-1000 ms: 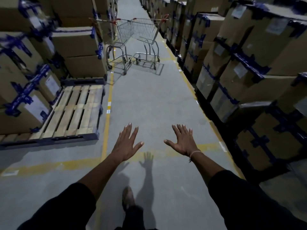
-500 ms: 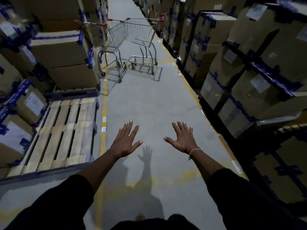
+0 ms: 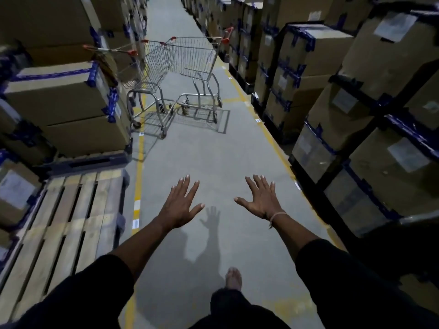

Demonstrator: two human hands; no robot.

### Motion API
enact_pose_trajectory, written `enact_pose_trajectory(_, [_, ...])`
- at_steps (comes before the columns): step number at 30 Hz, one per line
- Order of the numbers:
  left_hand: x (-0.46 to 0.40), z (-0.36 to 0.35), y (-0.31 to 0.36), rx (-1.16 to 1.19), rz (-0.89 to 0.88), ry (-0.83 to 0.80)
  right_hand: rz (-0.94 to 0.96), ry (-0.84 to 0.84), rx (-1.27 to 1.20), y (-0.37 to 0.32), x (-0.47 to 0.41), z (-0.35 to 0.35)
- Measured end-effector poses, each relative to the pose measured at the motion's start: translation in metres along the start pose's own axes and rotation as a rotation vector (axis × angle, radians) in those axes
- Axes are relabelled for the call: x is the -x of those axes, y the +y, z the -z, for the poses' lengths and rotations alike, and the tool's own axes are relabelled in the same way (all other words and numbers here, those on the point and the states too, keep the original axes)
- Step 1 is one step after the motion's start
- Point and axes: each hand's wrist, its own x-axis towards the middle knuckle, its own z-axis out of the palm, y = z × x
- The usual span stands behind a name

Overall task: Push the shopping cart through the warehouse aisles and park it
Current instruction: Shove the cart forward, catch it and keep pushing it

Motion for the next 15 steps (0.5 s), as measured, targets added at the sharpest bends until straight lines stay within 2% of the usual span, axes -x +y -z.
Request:
enact_pose_trajectory(8, [-0.193, 0.04, -0.019, 0.032, 0.014, 0.017, 0.043, 0.002, 0.024, 0.037, -0.187, 0.065])
enact_pose_trajectory(15, [-0.336, 0.038, -0.038, 0.068, 0.017, 0.007, 0.079, -0.003, 0.058, 0.061, -0.331, 0.099])
